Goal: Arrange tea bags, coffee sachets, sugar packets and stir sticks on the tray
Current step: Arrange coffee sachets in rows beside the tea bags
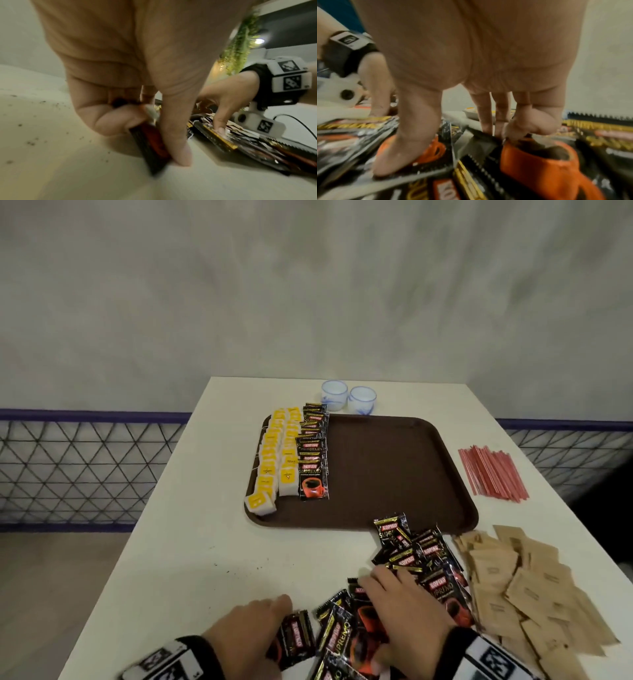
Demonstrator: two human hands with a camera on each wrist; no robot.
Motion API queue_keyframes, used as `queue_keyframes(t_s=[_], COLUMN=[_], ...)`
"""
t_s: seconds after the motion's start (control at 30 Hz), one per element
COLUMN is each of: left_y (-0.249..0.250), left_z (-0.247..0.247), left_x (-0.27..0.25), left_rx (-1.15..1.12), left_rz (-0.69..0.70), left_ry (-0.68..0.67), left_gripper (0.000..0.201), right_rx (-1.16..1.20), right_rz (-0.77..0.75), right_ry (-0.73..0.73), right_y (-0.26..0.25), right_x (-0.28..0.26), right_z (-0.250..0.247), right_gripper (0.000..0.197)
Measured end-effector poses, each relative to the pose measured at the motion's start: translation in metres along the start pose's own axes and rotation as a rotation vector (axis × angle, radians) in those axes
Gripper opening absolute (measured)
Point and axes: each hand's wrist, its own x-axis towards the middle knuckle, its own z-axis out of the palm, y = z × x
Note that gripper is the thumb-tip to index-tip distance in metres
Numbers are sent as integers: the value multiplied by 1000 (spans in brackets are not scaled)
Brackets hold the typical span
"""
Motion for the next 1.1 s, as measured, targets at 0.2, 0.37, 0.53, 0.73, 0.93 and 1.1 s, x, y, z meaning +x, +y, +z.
queue_keyframes(t_s=[0.2, 0.37, 0.53, 0.73, 0.93, 1.1], left_y=[-5, 3, 2, 0, -1, -4], left_z=[-36, -75, -90, -102, -106, -112], left_x=[11, 44, 89, 133, 151, 156], left_rx=[-300, -411, -704, -785, -540, -435], left_rz=[-2, -12, -115, -208, -309, -334], left_ry=[329, 625, 746, 821, 770, 743], left_gripper=[9, 18, 22, 15, 40, 50], right_rx=[-2, 10, 555, 1137, 1605, 1704], right_rz=[-57, -78, -67, 3, 13, 71], right_ry=[70, 277, 435, 651, 431, 351], right_y=[4, 12, 22, 38, 66, 74], right_x=[13, 14, 5, -1, -12, -11], right_z=[-3, -2, -9, -18, -29, -39], right_gripper=[61, 37, 47, 55, 27, 90])
